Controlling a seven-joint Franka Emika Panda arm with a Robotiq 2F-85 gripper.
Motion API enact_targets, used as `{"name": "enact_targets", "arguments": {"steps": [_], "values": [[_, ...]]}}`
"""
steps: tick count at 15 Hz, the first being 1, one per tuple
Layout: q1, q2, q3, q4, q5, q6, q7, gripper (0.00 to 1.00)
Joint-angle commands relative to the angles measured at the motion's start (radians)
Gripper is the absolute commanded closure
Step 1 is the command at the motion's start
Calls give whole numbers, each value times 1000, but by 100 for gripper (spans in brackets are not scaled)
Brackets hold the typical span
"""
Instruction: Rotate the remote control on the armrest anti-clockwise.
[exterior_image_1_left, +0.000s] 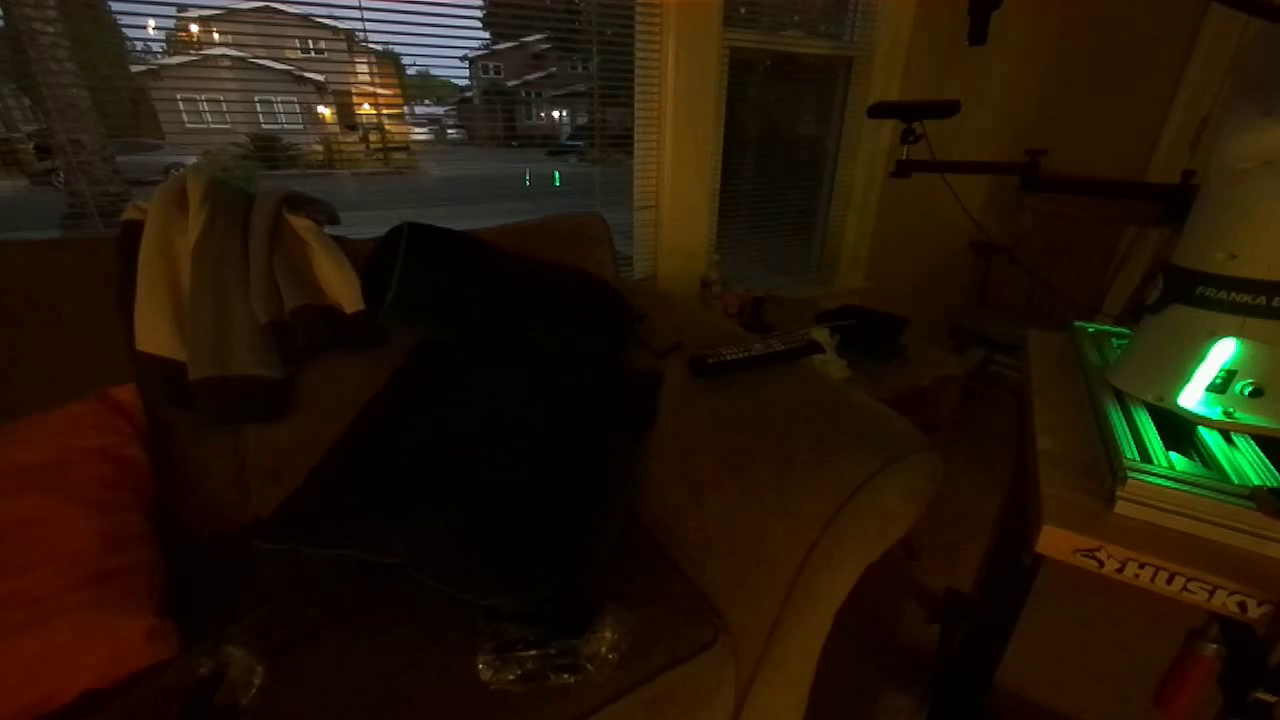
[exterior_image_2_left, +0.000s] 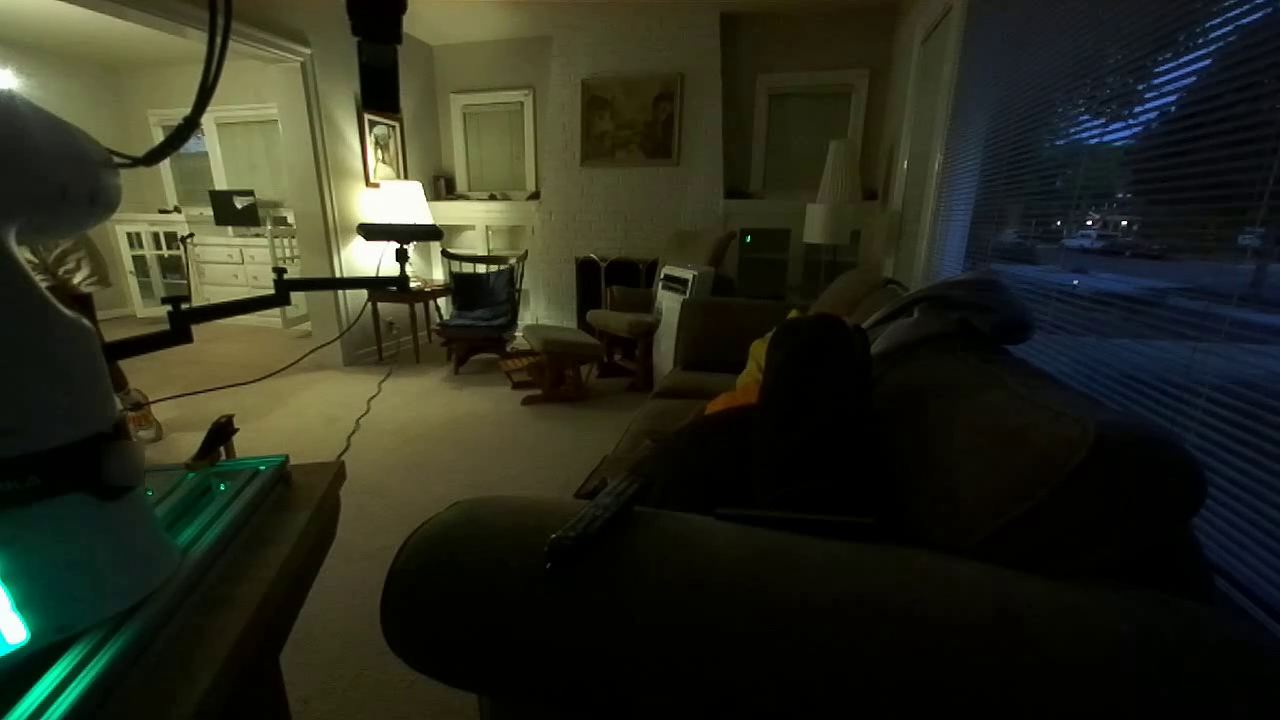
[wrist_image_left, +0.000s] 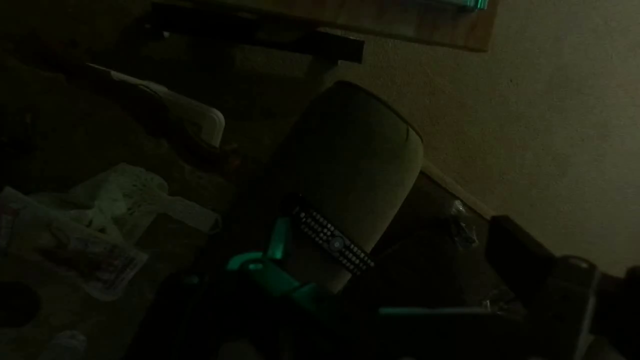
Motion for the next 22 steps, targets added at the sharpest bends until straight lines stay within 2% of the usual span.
{"name": "enact_targets", "arguments": {"steps": [1, 4, 9, 14, 15, 16, 18, 22], "values": [[24, 112, -1, -5, 31, 112, -78, 0], [76, 218, 25, -24, 17, 319, -193, 0], [143, 408, 105, -33, -14, 510, -335, 0], [137, 577, 203, -64, -73, 749, -372, 0], [132, 602, 210, -59, -70, 760, -367, 0], [129, 555, 212, -59, -34, 710, -355, 0], [125, 601, 223, -59, -36, 747, -354, 0], [121, 609, 223, -57, -38, 751, -357, 0]]}}
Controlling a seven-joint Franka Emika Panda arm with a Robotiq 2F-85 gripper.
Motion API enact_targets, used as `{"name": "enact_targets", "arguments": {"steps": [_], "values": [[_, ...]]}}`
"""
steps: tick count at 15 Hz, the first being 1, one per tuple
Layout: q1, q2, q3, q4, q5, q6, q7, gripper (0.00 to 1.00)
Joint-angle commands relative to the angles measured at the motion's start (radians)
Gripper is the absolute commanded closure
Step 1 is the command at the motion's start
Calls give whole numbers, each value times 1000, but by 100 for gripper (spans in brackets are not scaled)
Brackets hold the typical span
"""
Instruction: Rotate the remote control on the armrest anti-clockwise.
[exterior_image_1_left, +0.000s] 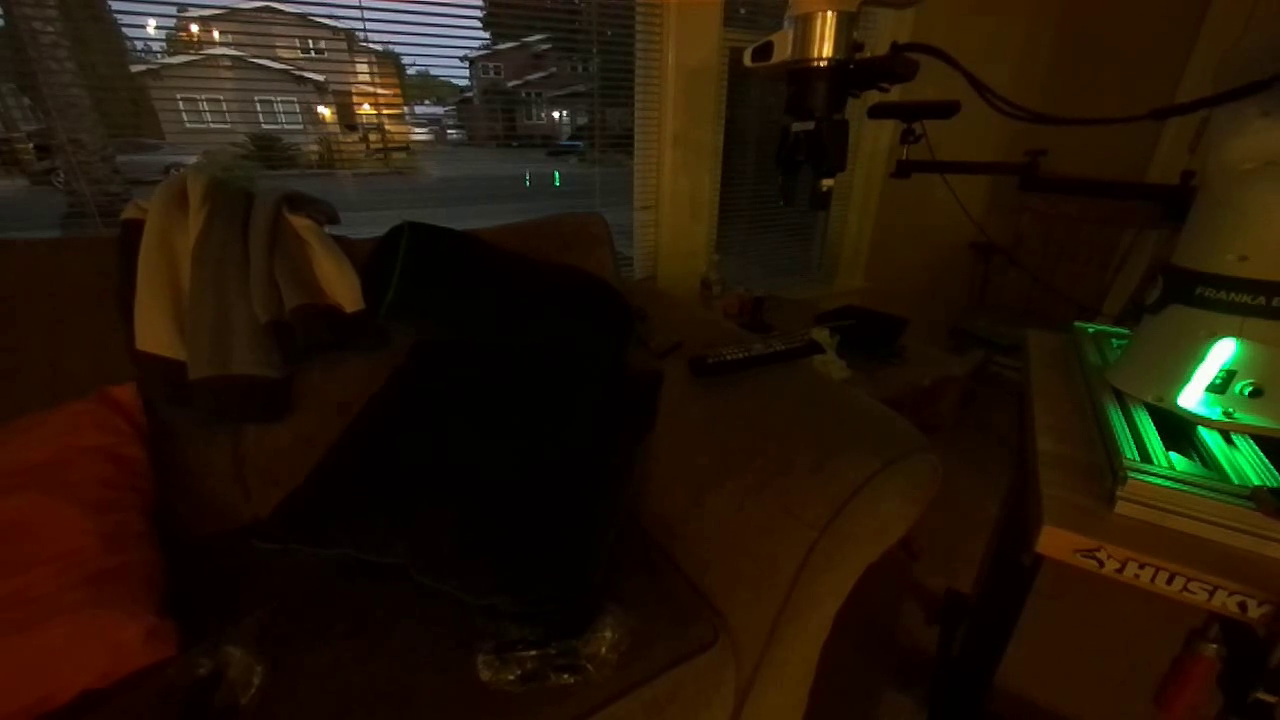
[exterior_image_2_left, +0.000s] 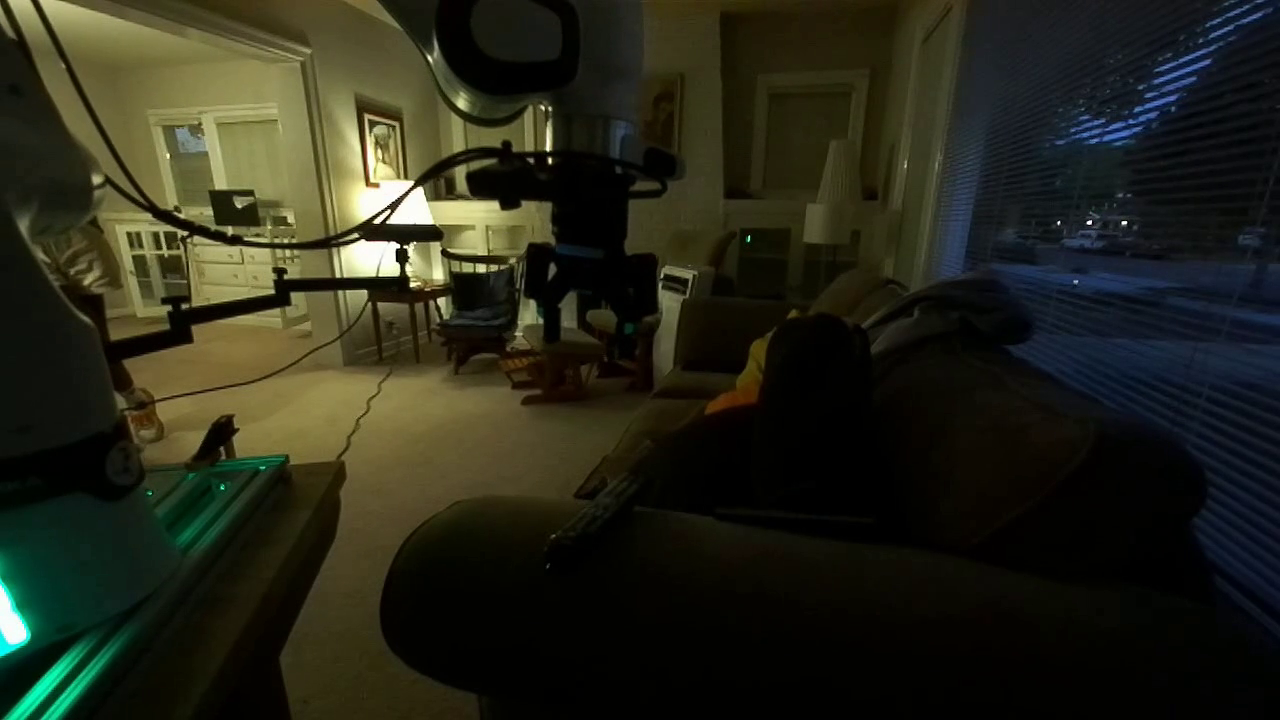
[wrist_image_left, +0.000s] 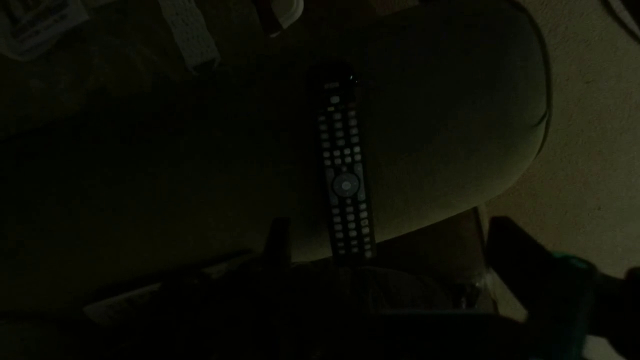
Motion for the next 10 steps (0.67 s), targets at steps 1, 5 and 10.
{"name": "enact_targets", "arguments": {"steps": [1, 5, 10], "values": [[-21, 0, 21, 2, 4, -2, -3, 0], [-22, 71, 43, -11, -17, 152, 14, 0], [-23, 173, 77, -1, -7, 262, -10, 0]]}}
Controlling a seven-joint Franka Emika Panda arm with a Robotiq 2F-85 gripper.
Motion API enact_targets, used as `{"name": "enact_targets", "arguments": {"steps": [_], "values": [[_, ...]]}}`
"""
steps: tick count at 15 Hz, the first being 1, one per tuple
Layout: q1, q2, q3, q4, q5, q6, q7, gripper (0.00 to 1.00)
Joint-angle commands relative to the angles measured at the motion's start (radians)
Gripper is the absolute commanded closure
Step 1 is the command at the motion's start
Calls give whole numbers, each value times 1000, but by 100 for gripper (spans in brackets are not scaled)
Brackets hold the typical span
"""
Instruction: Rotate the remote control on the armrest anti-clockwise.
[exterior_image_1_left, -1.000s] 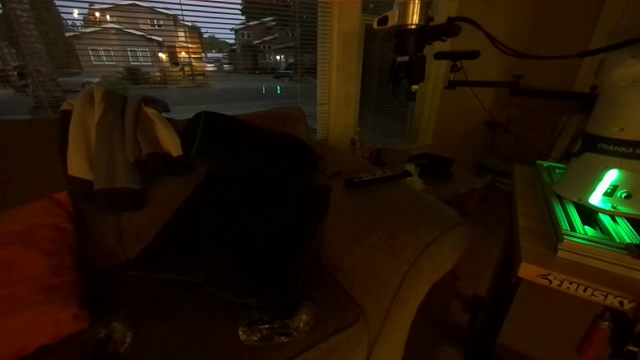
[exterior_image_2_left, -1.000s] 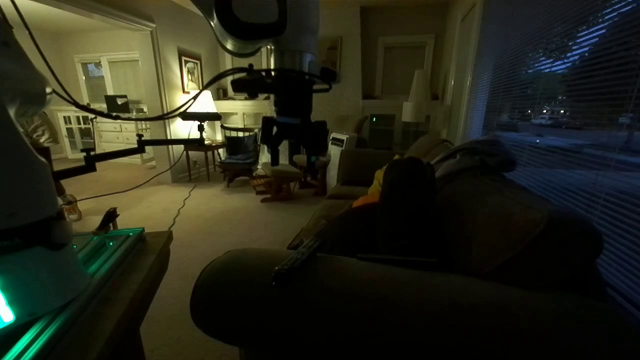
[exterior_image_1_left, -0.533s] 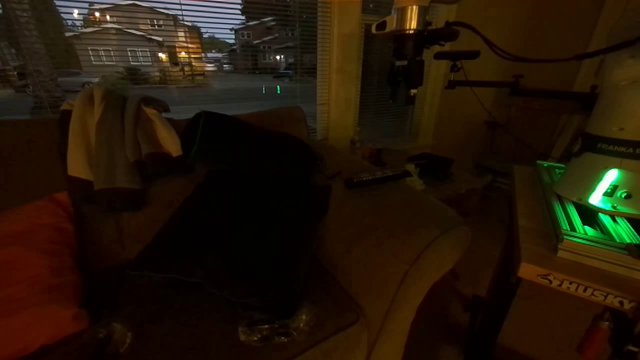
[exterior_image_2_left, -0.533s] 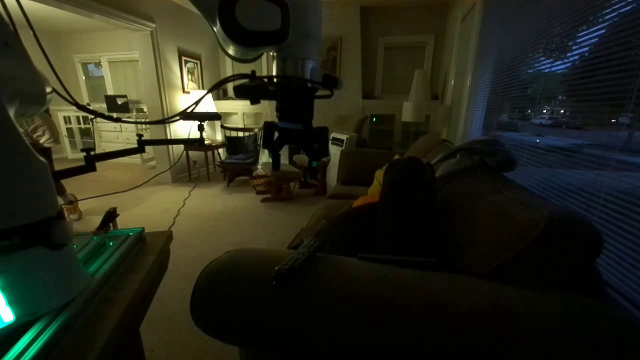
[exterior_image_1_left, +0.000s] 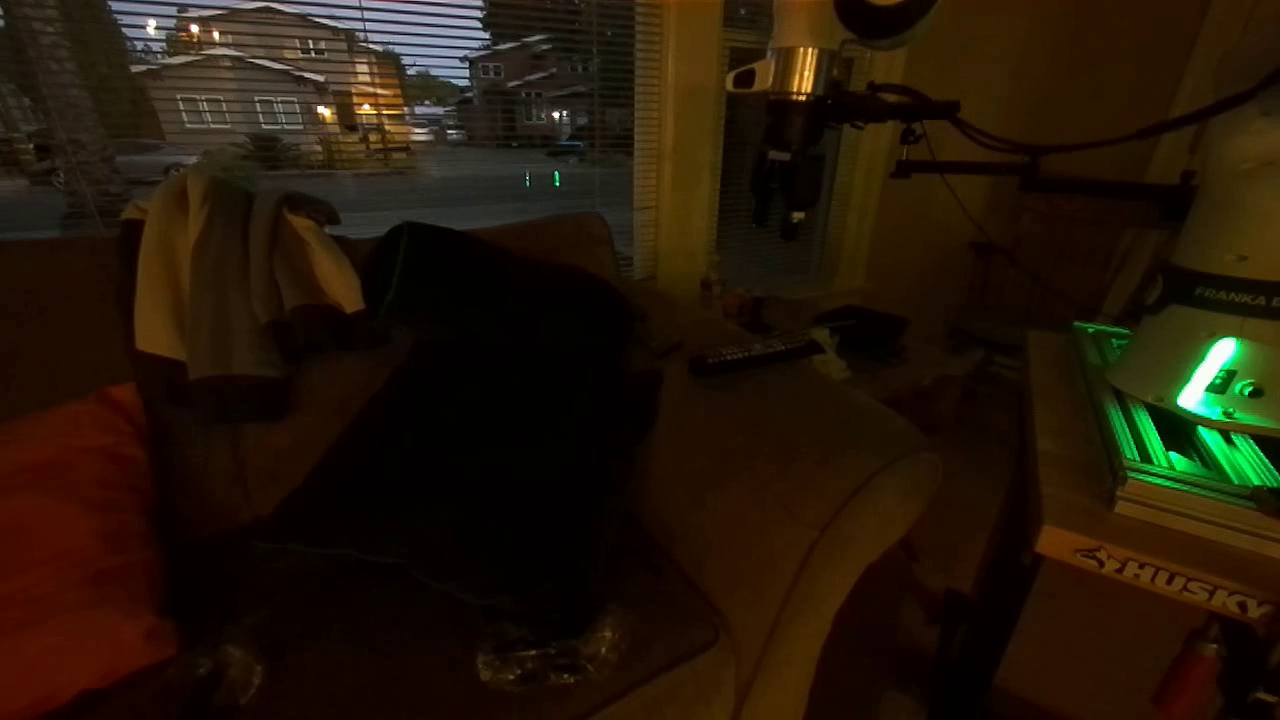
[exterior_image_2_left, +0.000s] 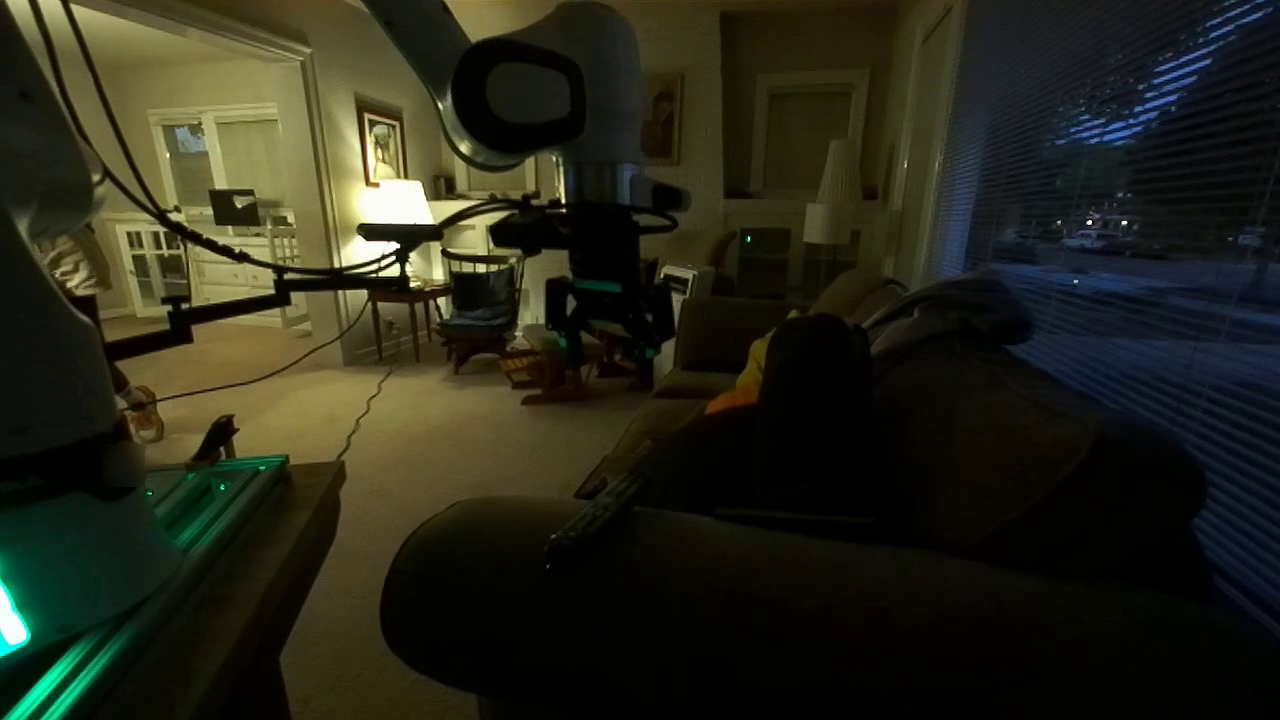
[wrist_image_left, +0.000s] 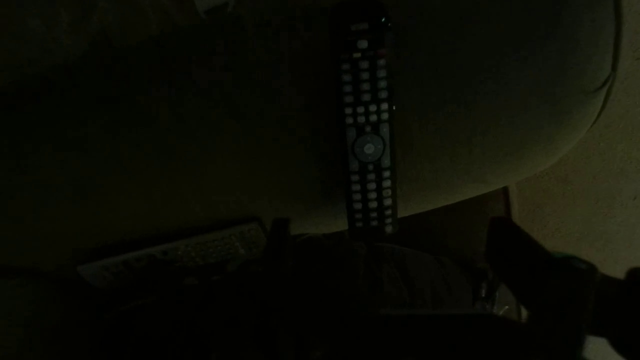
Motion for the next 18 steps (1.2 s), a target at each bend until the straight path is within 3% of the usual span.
{"name": "enact_targets", "arguments": {"steps": [1, 6, 9, 13, 18], "values": [[-15, 79, 36, 8, -5, 66, -19, 0], [-27, 185, 63, 8, -75, 169, 9, 0], [-29, 248, 50, 10, -191, 252, 54, 0], [-40, 324, 32, 22, -304, 297, 84, 0], [-45, 387, 19, 36, -365, 325, 113, 0]]}}
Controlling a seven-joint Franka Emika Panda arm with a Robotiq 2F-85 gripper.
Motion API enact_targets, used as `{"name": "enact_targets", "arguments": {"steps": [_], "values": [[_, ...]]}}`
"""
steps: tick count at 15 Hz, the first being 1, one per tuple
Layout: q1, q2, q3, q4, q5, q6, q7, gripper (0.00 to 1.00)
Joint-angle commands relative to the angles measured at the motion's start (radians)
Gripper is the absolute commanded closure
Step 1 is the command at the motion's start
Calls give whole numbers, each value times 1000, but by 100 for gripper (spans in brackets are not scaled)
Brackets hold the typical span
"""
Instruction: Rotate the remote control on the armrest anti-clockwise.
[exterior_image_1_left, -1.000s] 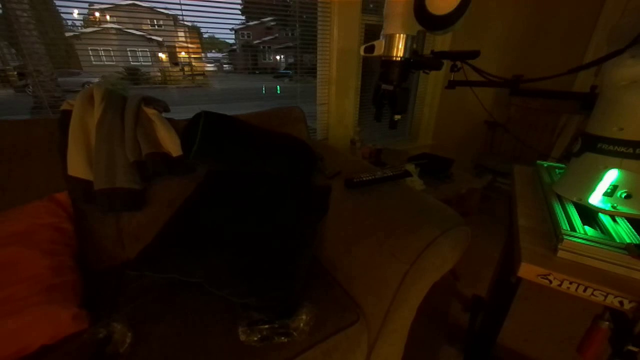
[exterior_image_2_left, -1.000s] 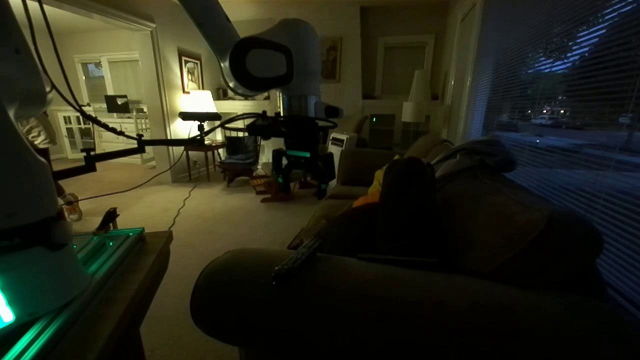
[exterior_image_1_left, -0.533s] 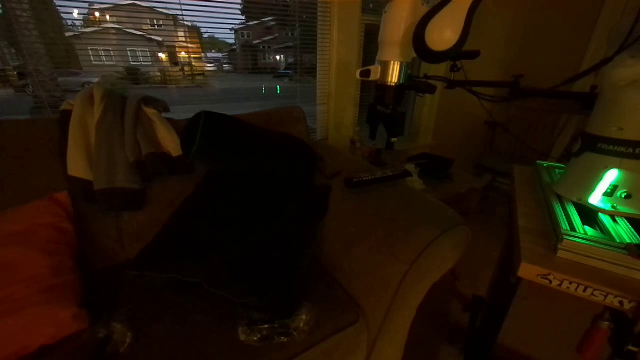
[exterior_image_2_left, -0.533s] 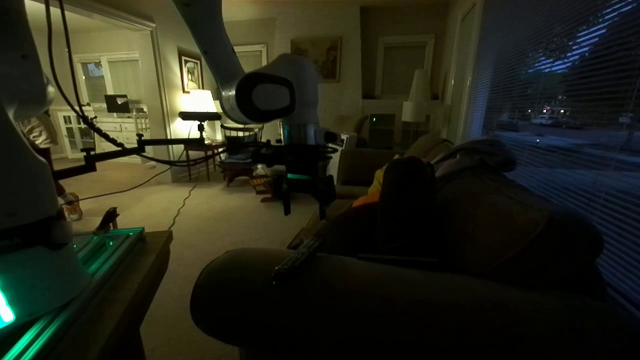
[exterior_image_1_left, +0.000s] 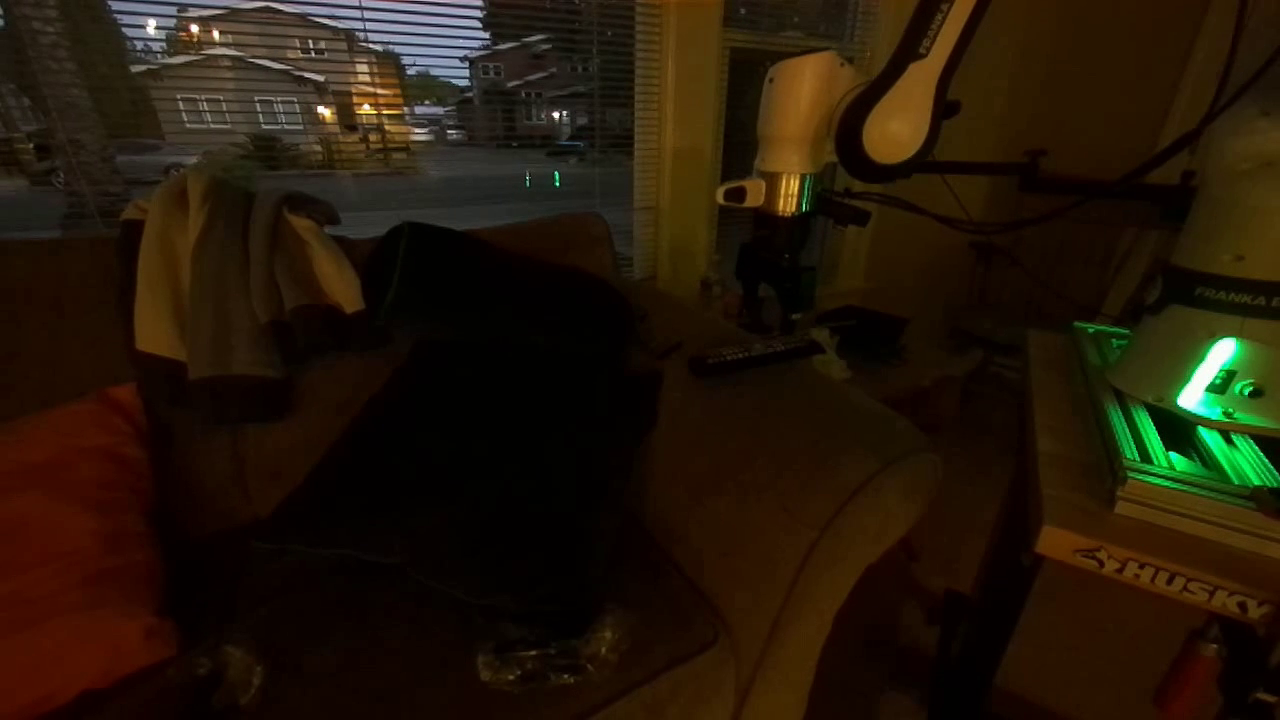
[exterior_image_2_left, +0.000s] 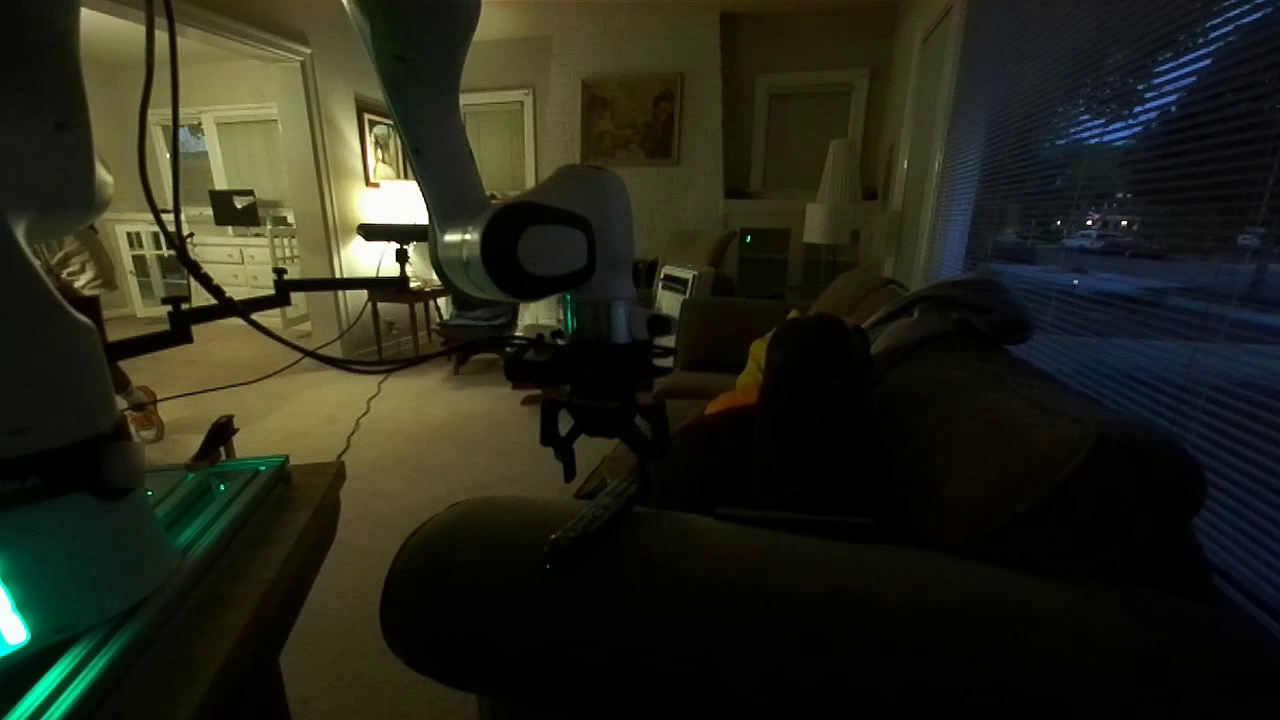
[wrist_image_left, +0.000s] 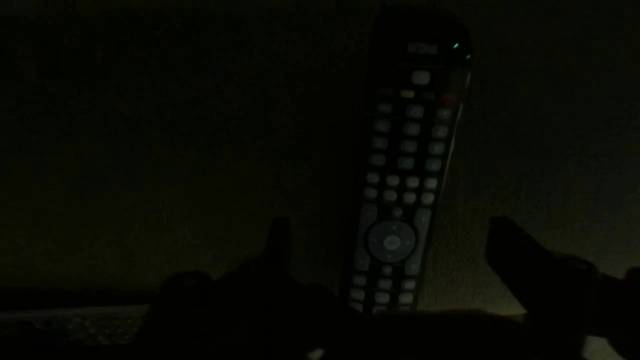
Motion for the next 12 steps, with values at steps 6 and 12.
{"name": "enact_targets", "arguments": {"steps": [6, 12], "values": [[25, 98, -34, 63, -106, 31, 155, 0], [18, 131, -10, 84, -82, 33, 197, 0]]}}
